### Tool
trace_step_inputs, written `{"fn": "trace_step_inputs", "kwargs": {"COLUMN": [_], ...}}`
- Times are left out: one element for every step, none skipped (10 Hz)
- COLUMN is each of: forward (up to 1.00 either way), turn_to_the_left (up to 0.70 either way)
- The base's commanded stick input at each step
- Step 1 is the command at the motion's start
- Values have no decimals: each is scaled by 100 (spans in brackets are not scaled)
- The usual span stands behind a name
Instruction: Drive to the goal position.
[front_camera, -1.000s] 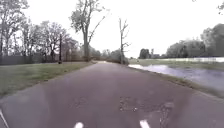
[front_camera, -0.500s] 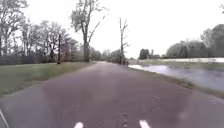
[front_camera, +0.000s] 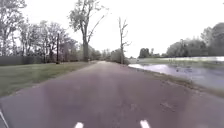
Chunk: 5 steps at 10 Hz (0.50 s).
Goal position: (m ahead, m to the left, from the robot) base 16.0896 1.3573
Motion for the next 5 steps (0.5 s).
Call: {"fn": "trace_step_inputs", "kwargs": {"forward": [70, 70, 70, 70, 70], "turn_to_the_left": [0, 0, 0, 0, 0]}}
